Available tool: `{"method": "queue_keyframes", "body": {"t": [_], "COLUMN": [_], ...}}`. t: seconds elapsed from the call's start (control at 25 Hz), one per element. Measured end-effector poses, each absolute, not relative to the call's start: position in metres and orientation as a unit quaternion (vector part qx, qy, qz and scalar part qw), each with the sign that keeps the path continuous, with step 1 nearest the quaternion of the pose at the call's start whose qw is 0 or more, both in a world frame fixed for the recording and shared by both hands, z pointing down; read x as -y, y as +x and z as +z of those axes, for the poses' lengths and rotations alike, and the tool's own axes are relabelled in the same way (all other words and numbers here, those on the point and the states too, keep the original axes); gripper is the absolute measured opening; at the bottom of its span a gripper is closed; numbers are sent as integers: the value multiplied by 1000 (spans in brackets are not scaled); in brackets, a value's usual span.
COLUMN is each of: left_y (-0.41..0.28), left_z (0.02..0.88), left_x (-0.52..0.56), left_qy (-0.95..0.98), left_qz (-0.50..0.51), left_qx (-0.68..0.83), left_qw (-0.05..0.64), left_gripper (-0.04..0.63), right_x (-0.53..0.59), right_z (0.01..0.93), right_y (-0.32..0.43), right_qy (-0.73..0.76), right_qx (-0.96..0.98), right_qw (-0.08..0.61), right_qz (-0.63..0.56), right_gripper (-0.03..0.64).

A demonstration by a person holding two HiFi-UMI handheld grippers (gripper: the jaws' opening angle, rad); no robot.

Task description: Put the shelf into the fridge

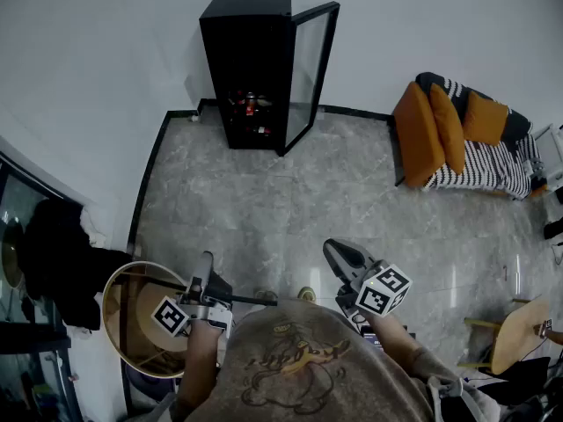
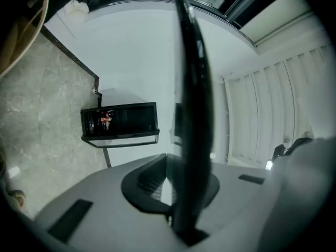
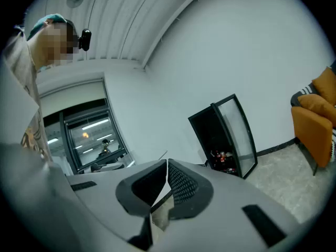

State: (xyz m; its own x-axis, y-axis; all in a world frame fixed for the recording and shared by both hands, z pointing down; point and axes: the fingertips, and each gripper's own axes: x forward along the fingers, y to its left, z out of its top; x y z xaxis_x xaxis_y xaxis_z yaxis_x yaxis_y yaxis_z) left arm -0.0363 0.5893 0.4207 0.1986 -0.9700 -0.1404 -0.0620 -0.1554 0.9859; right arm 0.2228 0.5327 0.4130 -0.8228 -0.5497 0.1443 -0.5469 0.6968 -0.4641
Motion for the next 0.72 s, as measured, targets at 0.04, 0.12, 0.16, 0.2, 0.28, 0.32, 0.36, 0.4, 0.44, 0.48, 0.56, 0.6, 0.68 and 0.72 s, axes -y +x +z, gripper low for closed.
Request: {"method": "queue_keyframes", "body": {"t": [0.04, 0.12, 0.16, 0.2, 0.28, 0.32, 0.36, 0.4, 0.44, 0.48, 0.56, 0.6, 0.68, 0.72], "left_y": [-41, -49, -52, -54, -58, -60, -62, -65, -68, -70, -75, -78, -82, -85], "left_z": [421, 421, 422, 423, 426, 428, 429, 430, 431, 432, 435, 436, 439, 440], "left_x": [-589, -587, -587, -588, -588, -588, -587, -585, -583, -581, -579, -577, -571, -568], "left_qy": [603, 608, 612, 616, 623, 626, 628, 629, 630, 631, 632, 631, 628, 628], "left_qz": [-465, -462, -460, -458, -454, -454, -453, -452, -451, -450, -447, -447, -449, -450], "left_qx": [429, 428, 427, 425, 417, 413, 408, 404, 402, 402, 403, 403, 403, 402], "left_qw": [486, 482, 481, 480, 481, 482, 484, 486, 487, 488, 488, 489, 491, 492], "left_gripper": [17, 17, 16, 16, 15, 16, 16, 16, 17, 16, 17, 17, 17, 15], "right_x": [-531, -530, -530, -530, -532, -533, -533, -533, -532, -530, -527, -523, -514, -509], "right_z": [413, 412, 411, 410, 412, 414, 416, 419, 421, 422, 423, 421, 418, 416], "right_y": [217, 207, 203, 199, 194, 190, 187, 184, 181, 179, 177, 177, 179, 179], "right_qy": [-296, -294, -294, -296, -303, -307, -311, -313, -315, -315, -313, -314, -323, -329], "right_qx": [-922, -924, -925, -925, -923, -922, -920, -919, -918, -918, -917, -916, -913, -911], "right_qw": [4, 7, 8, 9, 12, 12, 11, 10, 10, 11, 19, 24, 32, 34], "right_qz": [-249, -244, -242, -240, -238, -237, -237, -238, -240, -243, -248, -249, -247, -244], "right_gripper": [26, 26, 26, 26, 26, 26, 26, 26, 26, 26, 28, 28, 28, 28]}}
